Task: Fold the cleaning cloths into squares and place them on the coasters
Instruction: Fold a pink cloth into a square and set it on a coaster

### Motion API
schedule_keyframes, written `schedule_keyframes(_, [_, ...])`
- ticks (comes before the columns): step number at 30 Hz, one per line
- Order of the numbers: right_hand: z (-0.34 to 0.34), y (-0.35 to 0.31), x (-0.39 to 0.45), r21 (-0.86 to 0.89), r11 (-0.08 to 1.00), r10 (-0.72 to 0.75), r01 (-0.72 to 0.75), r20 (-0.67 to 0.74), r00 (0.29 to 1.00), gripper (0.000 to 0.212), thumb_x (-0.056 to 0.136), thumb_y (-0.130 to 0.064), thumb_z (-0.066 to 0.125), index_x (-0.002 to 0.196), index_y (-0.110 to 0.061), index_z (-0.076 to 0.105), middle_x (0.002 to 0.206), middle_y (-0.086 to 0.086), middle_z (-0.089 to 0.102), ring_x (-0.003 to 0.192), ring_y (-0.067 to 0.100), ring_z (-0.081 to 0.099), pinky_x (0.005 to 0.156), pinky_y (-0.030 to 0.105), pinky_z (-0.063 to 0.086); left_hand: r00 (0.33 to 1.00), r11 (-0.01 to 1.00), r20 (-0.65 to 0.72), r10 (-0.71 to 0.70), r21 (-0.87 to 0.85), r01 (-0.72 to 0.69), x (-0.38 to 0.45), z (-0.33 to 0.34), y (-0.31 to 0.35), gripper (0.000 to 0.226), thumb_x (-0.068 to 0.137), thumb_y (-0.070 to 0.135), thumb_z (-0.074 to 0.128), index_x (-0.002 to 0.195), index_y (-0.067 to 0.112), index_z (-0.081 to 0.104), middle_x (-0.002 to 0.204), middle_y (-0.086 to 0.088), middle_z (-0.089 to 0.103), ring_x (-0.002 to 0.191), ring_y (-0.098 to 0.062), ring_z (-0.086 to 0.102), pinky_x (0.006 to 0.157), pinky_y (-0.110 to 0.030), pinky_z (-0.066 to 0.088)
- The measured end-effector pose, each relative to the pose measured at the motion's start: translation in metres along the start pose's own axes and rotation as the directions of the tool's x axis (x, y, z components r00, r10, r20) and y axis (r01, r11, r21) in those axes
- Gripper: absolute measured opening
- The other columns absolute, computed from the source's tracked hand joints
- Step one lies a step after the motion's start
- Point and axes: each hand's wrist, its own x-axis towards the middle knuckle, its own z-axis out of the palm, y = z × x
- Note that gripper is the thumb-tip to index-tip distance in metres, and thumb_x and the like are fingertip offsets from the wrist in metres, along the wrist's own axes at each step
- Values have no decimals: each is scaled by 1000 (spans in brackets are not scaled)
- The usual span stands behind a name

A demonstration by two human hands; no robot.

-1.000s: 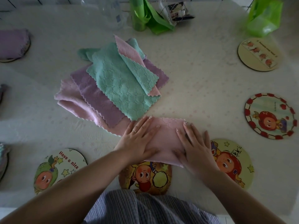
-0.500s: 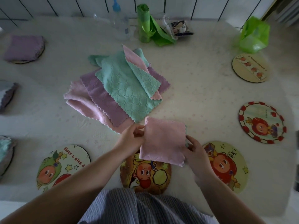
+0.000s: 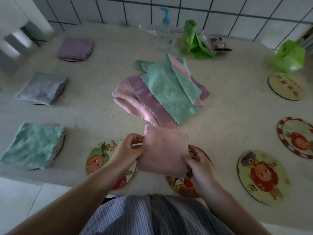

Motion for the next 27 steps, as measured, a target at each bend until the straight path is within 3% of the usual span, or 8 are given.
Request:
schedule_keyframes(6, [89,24,-14,-67,998,18,-12,92,996,35,83,-14,63,110,-35,57,104,4,67,93,23,66,82,48,54,993,998,-100,-62,-15,61,-4,-92,-34,21,81,9,65,93,25,58,96,0,65,90,-23,62,72,-41,52])
schedule_keyframes(10, [129,37,-26,-75,997,43,-36,89,995,37,87,-10,60,119,-29,52,106,6,63,95,24,63,83,45,54,991,995,-95,-94,-35,91,-3,-132,-54,21,82,6,64,94,23,58,98,-1,64,88,-23,61,73,-41,52])
schedule_keyframes(14, [147,52,-31,-49,995,93,-91,49,994,39,86,-9,61,119,-27,53,110,9,61,97,27,63,85,47,53,992,988,-29,-120,-100,117,-3,-146,-66,20,83,0,60,95,15,57,95,-5,63,83,-22,59,68,-35,48])
schedule_keyframes(21, [146,61,-32,-79,991,101,-105,-54,993,46,85,-10,63,129,-19,48,120,11,57,104,28,59,91,47,49,993,990,44,-111,-85,115,1,-154,-77,20,83,-2,61,93,15,56,97,-7,62,84,-21,60,71,-38,50])
schedule_keyframes(24, [144,60,-35,-151,985,72,-84,-80,994,44,85,-13,64,126,-21,49,109,4,60,99,21,60,88,42,50,998,999,55,-6,52,3,5,-157,-79,23,80,1,64,90,20,56,94,-1,63,90,-19,62,79,-41,53])
schedule_keyframes(27, [142,60,-42,-467,871,-188,151,-34,982,35,84,-16,64,115,-30,55,119,-3,55,104,9,55,93,32,46,969,868,74,234,432,-243,3,-162,-82,30,78,11,67,101,25,54,111,7,52,101,-9,51,85,-26,44])
